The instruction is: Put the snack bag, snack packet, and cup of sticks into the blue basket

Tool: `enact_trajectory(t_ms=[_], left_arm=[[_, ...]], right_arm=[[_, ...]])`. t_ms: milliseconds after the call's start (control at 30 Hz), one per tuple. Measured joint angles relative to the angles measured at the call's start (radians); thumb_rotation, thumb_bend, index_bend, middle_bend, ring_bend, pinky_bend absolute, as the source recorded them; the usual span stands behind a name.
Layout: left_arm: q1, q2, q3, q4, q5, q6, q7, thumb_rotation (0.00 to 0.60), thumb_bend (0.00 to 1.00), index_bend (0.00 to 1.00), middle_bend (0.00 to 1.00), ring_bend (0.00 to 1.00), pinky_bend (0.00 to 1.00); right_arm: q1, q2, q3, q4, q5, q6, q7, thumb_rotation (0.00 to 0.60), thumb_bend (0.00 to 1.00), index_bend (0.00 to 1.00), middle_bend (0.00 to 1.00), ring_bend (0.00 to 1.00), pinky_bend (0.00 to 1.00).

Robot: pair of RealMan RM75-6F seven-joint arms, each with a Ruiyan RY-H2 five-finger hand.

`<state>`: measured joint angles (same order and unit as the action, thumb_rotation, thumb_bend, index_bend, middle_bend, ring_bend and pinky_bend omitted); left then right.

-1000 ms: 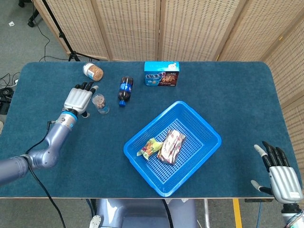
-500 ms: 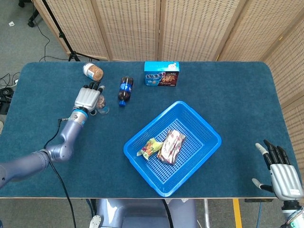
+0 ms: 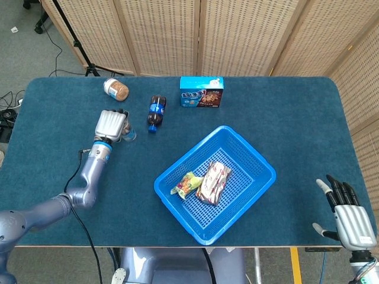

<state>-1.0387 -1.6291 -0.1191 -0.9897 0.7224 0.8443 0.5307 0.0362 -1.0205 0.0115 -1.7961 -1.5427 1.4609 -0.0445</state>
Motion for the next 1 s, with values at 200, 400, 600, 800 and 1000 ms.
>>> enact_trajectory(t_ms=[200, 400, 600, 800, 1000], left_arm=[[0.015, 0.062, -0.029, -0.091, 0.022, 0.035, -0.002, 0.6, 0.37, 0.79, 0.4, 0.42, 0.48], [0.032, 0.158, -0.064, -0.255, 0.04, 0.086, 0.007, 0.6, 0.37, 0.79, 0.4, 0.42, 0.48], [0.05, 0.221, -0.097, -0.422, 0.074, 0.136, -0.005, 0.6, 0.37, 0.79, 0.4, 0.42, 0.48], [0.064, 0.243, -0.119, -0.585, 0.195, 0.189, -0.054, 0.6, 0.37, 0.79, 0.4, 0.42, 0.48], [0.062, 0.211, -0.14, -0.706, 0.313, 0.242, -0.091, 0.6, 0.37, 0.79, 0.4, 0.42, 0.48]], right_arm=[[-0.002, 0.002, -0.006, -0.008, -0.019, 0.009, -0.004, 0.6, 0.13, 0.09, 0.0, 0.0, 0.0], [-0.008, 0.006, -0.014, -0.019, -0.042, 0.023, -0.01, 0.6, 0.13, 0.09, 0.0, 0.0, 0.0], [-0.007, 0.006, -0.019, -0.023, -0.046, 0.018, -0.016, 0.6, 0.13, 0.09, 0.0, 0.0, 0.0], [-0.011, 0.009, -0.02, -0.028, -0.057, 0.032, -0.015, 0.6, 0.13, 0.09, 0.0, 0.0, 0.0], [-0.012, 0.012, -0.021, -0.029, -0.06, 0.033, -0.01, 0.6, 0.13, 0.09, 0.0, 0.0, 0.0]])
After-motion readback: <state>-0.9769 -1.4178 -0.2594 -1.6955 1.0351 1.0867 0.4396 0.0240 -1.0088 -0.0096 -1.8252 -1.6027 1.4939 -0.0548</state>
